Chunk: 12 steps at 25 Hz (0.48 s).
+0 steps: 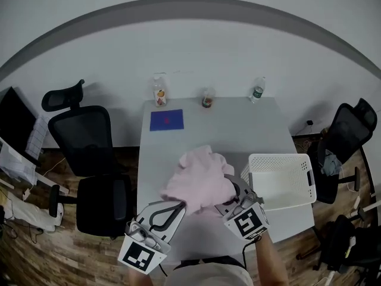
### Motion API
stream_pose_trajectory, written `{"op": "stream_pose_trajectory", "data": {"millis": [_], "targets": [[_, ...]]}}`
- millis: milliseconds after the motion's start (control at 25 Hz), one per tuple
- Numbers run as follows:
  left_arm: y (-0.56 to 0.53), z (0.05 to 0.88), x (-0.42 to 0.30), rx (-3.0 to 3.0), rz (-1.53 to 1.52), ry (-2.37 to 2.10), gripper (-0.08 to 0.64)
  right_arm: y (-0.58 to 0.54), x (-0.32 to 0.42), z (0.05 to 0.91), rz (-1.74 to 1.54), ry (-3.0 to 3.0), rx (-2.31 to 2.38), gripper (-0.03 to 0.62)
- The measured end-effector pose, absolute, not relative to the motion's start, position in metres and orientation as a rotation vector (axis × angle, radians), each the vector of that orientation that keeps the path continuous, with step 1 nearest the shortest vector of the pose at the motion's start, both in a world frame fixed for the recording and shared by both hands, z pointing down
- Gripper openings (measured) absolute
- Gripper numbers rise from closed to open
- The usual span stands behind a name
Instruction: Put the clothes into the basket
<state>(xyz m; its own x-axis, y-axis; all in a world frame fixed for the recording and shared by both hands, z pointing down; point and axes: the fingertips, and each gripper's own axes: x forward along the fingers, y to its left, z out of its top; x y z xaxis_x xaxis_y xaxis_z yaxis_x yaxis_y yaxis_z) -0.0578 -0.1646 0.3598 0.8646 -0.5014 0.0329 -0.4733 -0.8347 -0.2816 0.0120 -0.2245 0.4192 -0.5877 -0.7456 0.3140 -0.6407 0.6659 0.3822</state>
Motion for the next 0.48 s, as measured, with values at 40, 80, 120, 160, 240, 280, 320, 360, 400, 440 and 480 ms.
{"op": "stream_pose_trajectory", "data": {"millis": [40,80,120,160,240,280,320,360,400,440,480], "targets": [[-0.165,0.356,-0.055,-2.770,-0.144,0.727,0.006,-0.225,0.016,0.414,-0.333,-2.424,1.092,0.175],[-0.166,0.352,-0.051,-2.764,-0.134,0.713,0.006,-0.226,0.021,0.409,-0.349,-2.415,1.105,0.175],[-0.166,0.348,-0.048,-2.758,-0.126,0.698,0.006,-0.227,0.025,0.404,-0.363,-2.408,1.118,0.175],[-0.167,0.345,-0.044,-2.750,-0.122,0.684,0.007,-0.228,0.029,0.399,-0.371,-2.401,1.134,0.175],[-0.169,0.338,-0.038,-2.736,-0.115,0.656,0.006,-0.230,0.038,0.391,-0.382,-2.385,1.165,0.173],[-0.170,0.334,-0.034,-2.730,-0.109,0.644,0.006,-0.231,0.044,0.388,-0.386,-2.375,1.181,0.173],[-0.171,0.330,-0.031,-2.725,-0.102,0.633,0.006,-0.231,0.049,0.383,-0.391,-2.367,1.198,0.175],[-0.171,0.326,-0.027,-2.720,-0.093,0.622,0.006,-0.232,0.054,0.378,-0.400,-2.361,1.216,0.173],[-0.170,0.321,-0.023,-2.715,-0.083,0.610,0.006,-0.231,0.059,0.371,-0.413,-2.357,1.233,0.175],[-0.169,0.317,-0.018,-2.708,-0.075,0.596,0.007,-0.231,0.064,0.365,-0.429,-2.353,1.247,0.173],[-0.169,0.314,-0.014,-2.699,-0.068,0.582,0.006,-0.230,0.069,0.358,-0.444,-2.351,1.263,0.173]]}}
